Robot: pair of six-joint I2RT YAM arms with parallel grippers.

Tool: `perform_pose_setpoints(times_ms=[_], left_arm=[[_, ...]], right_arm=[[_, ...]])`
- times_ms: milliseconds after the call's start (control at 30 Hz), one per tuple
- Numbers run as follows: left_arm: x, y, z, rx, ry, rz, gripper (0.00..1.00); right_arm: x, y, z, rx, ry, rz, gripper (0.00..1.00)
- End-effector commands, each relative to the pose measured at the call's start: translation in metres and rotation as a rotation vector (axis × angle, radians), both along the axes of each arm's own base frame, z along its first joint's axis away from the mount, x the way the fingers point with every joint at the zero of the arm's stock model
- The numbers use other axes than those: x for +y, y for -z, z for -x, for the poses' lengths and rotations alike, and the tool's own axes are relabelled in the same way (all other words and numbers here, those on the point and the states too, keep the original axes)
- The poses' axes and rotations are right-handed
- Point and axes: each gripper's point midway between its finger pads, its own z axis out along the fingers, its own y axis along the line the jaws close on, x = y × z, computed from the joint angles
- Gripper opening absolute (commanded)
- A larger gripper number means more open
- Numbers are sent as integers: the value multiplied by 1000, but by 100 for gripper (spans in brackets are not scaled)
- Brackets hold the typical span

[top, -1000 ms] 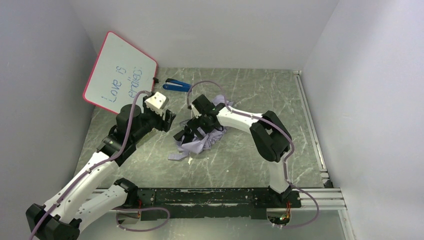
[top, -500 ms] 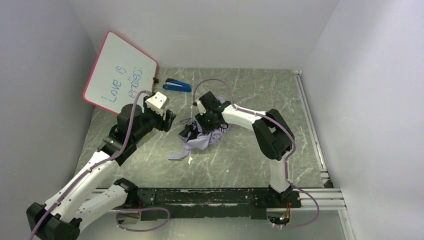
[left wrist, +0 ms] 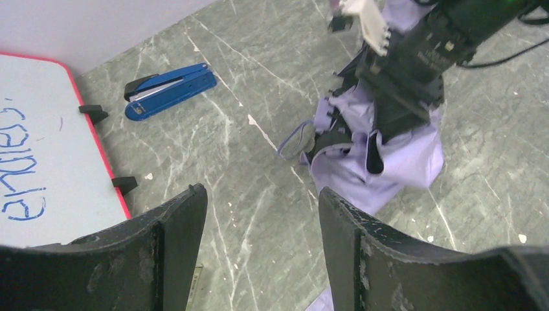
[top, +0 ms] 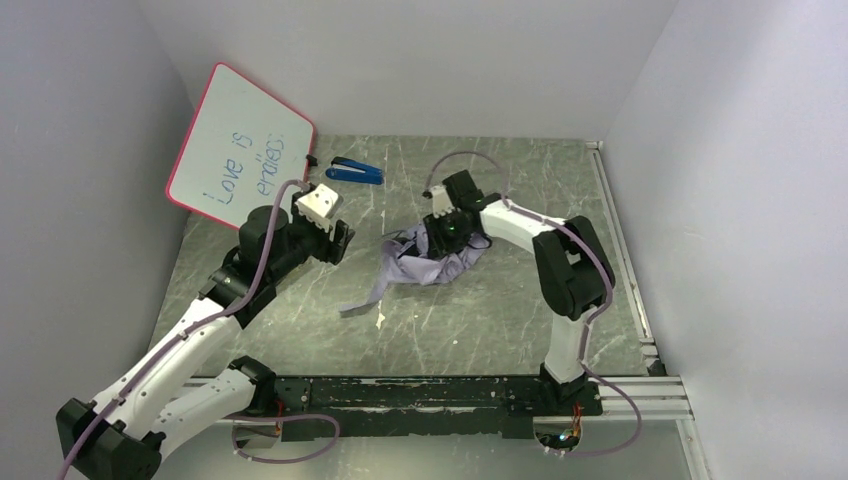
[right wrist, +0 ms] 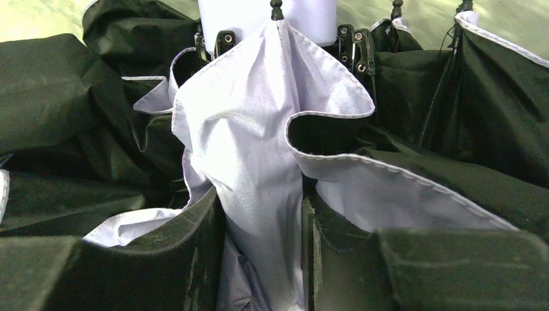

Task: Put away the umbrella

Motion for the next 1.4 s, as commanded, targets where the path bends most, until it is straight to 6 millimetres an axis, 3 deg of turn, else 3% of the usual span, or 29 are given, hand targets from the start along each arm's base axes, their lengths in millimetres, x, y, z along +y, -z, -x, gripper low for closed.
perform_pose_setpoints(times_ms=[0, 167, 333, 467, 800, 933, 1067, 1100, 1133, 1367], left_arm=[[-9, 0, 4, 1, 69, -3, 68], [-17, 5, 6, 12, 110, 9, 67], [-27, 8, 5, 33, 153, 25, 67], [-34, 10, 5, 49, 184, 33, 68], [-42, 18, 9, 60, 223, 66, 69], [-41, 12, 3, 23, 198, 79, 70], [-43, -7, -8, -69, 182, 119, 74], [-45, -14, -10, -95, 182, 137, 94], [-47, -18, -13, -114, 185, 151, 98], [-75, -49, -29, -218, 273, 249, 99]], right_arm=[[-29, -31, -4, 18, 65, -66, 0], [-46, -95, -28, -68, 153, -247, 0], [-38, -175, -39, -199, 105, -435, 0], [-35, -232, -40, -284, 56, -508, 0], [-55, -348, -26, -484, 117, -598, 0], [-55, -386, -14, -528, 88, -642, 0], [-55, -416, 1, -564, 60, -678, 0], [-55, -423, 4, -572, 56, -685, 0], [-56, -433, 8, -592, 51, -692, 0], [-57, -474, 33, -645, 19, -746, 0]])
